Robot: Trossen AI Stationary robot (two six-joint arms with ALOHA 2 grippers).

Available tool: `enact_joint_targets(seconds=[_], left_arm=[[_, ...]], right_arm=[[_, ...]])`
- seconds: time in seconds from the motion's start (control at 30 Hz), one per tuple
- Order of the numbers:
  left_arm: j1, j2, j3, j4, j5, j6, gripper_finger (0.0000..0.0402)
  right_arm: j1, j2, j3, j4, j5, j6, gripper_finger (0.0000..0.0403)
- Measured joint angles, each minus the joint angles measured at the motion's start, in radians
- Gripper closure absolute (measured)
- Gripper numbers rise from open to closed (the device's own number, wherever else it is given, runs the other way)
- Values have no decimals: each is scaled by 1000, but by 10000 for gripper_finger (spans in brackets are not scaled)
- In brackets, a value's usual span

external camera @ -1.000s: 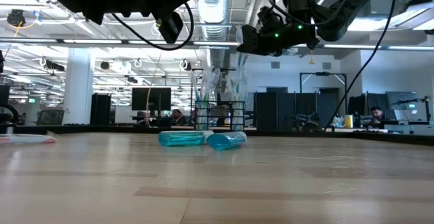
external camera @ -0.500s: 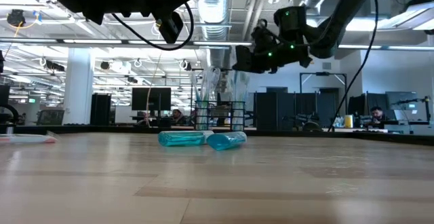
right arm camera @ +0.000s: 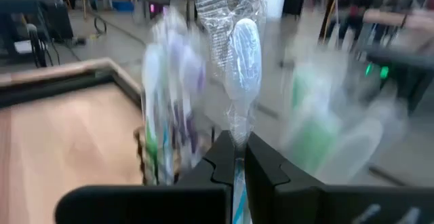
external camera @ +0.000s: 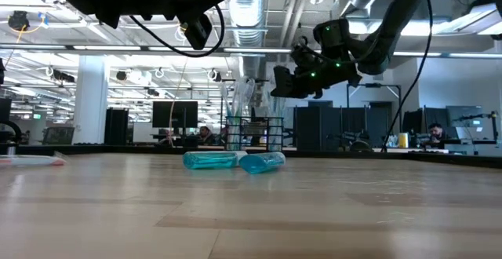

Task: Pick & Place toothbrushing station
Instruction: Put the blue toothbrush into the black wire organizer

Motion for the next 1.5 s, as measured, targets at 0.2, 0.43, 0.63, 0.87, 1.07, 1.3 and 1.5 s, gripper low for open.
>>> enact_joint_targets(seconds=[0.2,0.43,0.63,0.87,1.07,1.3,1.5], left_arm=[[0,0,0,-2,0,0,394],[0,0,0,-3,0,0,394],[0,0,0,-3,0,0,394],[0,0,0,-4,0,0,394],[0,0,0,-7,0,0,394],[0,0,0,-9,0,0,394],[0,0,0,-10,0,0,394]], right_arm=[[-1,62,2,54,-2,36,395],[-5,70,2,48,-2,61,384],[-4,70,2,46,-3,55,349],[-4,64,2,72,-3,46,334],[0,63,3,83,-3,16,311],[17,41,3,78,-1,-51,273],[28,-44,3,25,2,-62,246]])
